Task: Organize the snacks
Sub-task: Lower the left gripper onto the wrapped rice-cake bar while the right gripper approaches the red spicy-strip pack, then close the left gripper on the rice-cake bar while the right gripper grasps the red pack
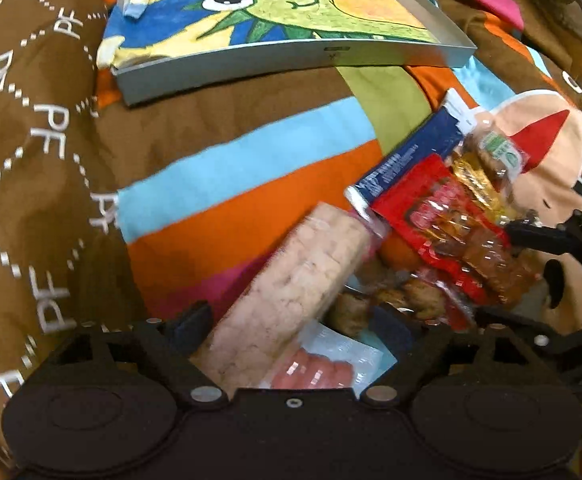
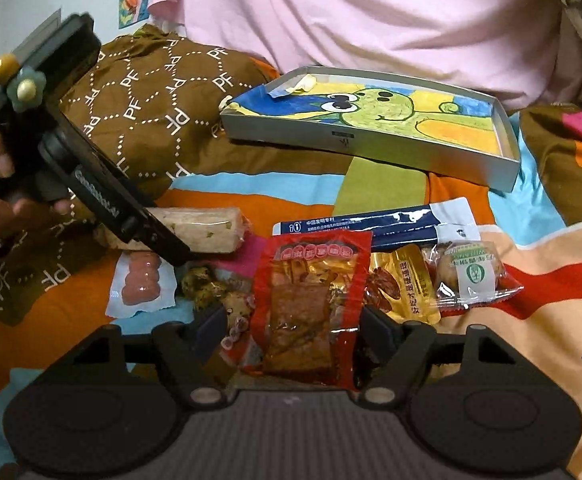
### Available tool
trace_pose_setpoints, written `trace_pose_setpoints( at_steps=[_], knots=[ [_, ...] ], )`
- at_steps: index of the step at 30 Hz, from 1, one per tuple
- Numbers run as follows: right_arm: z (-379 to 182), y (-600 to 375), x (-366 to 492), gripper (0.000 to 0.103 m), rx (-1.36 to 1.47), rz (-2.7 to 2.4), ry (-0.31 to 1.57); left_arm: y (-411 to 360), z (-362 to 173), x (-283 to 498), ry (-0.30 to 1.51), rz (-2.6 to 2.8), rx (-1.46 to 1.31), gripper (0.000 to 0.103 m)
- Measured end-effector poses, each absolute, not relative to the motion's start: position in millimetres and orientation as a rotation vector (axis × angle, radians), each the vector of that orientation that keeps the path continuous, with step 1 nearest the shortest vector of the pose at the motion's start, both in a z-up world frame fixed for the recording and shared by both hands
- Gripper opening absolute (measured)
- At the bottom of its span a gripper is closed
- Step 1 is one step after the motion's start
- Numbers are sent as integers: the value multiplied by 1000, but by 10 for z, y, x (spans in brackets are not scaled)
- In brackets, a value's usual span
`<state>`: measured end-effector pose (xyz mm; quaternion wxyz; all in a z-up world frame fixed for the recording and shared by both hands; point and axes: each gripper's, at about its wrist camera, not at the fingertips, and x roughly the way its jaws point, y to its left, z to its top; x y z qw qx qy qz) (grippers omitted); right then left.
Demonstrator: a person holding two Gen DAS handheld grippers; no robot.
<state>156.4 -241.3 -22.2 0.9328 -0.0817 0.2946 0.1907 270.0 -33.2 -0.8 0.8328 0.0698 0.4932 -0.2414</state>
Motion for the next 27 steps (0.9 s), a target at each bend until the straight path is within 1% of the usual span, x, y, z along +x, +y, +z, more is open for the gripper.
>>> trace_pose_setpoints(
  at_steps=[2, 4, 8, 11, 12, 14, 16, 19, 22, 25, 27],
  knots=[
    [-215, -2404, 1561, 78, -174, 388, 602, -371, -5, 2652, 1058, -518, 136, 86],
    [-208, -2405, 1559, 78, -177, 387, 600, -419, -13, 2609, 1075, -528, 129, 79],
    [-209, -2398, 1556, 79, -187, 379, 600, -521, -30, 2519, 1076, -500, 160, 76],
    [-214, -2398, 1557, 79, -193, 371, 596, -551, -14, 2474, 1049, -481, 173, 66],
    [-215, -2394, 1557, 79, -197, 369, 593, -554, -12, 2462, 1043, -468, 171, 60],
    [-218, -2385, 1554, 79, -204, 366, 590, -562, -13, 2429, 1023, -449, 175, 56],
    [-223, -2376, 1550, 79, -210, 365, 588, -563, -16, 2404, 1002, -426, 177, 47],
    [-230, -2349, 1536, 79, -228, 366, 576, -553, -31, 2346, 964, -392, 149, 41],
    [-241, -2326, 1521, 79, -246, 367, 561, -570, -53, 2305, 930, -365, 119, 38],
    [-244, -2321, 1512, 79, -251, 370, 547, -623, -61, 2271, 897, -350, 113, 36],
    [-247, -2317, 1510, 75, -254, 372, 542, -663, -72, 2248, 883, -343, 109, 35]
  ],
)
